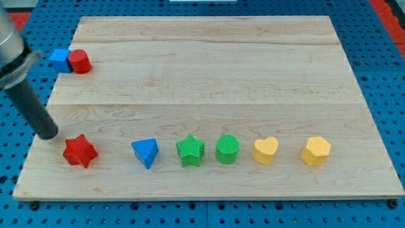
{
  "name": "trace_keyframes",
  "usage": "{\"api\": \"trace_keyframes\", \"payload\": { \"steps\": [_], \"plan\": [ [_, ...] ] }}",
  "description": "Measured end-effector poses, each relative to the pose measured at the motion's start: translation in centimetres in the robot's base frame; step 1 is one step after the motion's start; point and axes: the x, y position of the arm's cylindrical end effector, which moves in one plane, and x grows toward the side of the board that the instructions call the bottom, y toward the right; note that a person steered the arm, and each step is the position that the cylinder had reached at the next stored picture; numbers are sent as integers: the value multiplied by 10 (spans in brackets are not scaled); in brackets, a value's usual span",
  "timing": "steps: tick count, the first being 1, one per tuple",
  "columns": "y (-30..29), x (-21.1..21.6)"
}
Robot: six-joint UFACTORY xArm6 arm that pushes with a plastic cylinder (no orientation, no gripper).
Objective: Push blue cube below red circle
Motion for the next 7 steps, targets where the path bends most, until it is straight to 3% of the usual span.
{"api": "trace_keyframes", "payload": {
  "steps": [3, 5, 6, 7],
  "plan": [
    [70, 22],
    [55, 56],
    [18, 55],
    [20, -12]
  ]
}}
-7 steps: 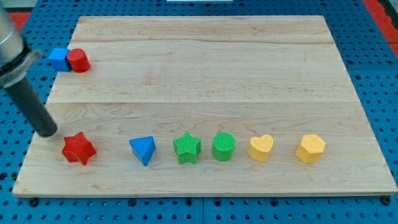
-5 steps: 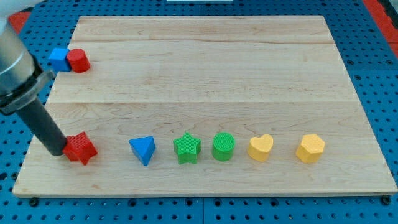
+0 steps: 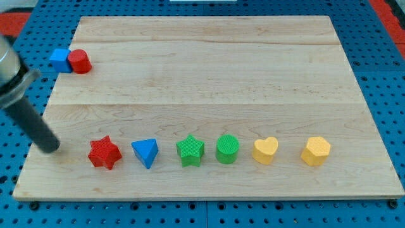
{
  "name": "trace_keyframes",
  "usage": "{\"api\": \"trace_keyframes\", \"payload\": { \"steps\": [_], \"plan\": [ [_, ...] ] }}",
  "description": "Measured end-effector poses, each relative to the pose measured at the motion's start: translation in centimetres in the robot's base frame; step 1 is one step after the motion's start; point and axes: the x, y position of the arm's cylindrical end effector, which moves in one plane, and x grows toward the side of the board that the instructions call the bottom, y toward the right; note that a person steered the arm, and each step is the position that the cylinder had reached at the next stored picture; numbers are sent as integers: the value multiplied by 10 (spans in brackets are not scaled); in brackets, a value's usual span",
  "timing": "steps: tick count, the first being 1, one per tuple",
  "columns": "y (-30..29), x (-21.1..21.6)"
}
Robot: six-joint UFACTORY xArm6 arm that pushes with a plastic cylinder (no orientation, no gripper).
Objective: Push blue cube below red circle
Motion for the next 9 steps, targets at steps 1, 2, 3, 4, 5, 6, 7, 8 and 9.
{"api": "trace_keyframes", "payload": {
  "steps": [1, 2, 3, 4, 5, 6, 7, 8, 9],
  "plan": [
    [50, -77],
    [96, -164],
    [68, -237],
    [19, -255],
    [-21, -253],
    [-52, -220],
    [-56, -174],
    [-45, -121],
    [-40, -73]
  ]
}}
